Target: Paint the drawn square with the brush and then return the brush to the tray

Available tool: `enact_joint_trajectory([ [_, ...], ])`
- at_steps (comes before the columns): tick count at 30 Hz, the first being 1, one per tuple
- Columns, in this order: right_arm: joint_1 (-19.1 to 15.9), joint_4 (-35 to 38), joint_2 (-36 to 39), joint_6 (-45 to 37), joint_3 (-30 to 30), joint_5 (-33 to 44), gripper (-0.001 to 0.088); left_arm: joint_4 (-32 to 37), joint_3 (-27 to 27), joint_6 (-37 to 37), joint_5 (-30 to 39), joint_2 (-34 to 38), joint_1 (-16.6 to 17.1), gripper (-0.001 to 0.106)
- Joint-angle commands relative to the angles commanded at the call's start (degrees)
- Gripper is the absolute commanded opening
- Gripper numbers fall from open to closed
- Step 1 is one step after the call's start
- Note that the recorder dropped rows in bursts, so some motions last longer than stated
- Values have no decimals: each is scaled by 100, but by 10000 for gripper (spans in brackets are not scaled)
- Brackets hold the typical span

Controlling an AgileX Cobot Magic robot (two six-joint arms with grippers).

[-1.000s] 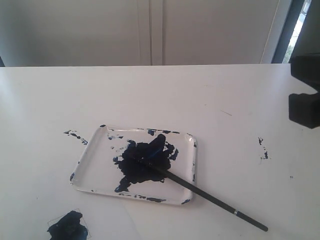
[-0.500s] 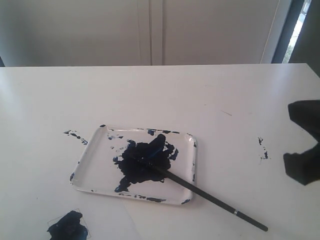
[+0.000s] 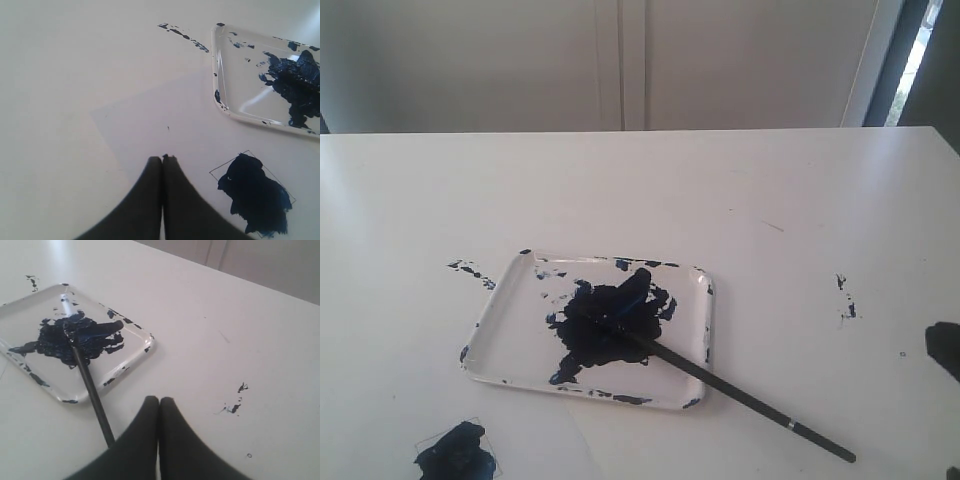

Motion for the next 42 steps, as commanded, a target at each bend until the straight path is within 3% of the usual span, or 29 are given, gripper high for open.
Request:
enact_joint_trajectory([
  [5,-232,0,-619,26,789,-700,0,0,0,0,0,0,0,38],
  [13,-617,73,-1191,-11,1186,-1997,0,0,0,0,0,0,0,38],
  [22,-1410,541,-1427,-25,1186,-2115,0,0,0,0,0,0,0,38],
  [26,-2026,1471,-1427,-25,1186,-1386,0,0,0,0,0,0,0,38],
  [29,-2349,1590,-1427,-25,1186,-1403,0,0,0,0,0,0,0,38],
  [42,-2401,1566,-1427,-25,1186,-1402,0,0,0,0,0,0,0,38],
])
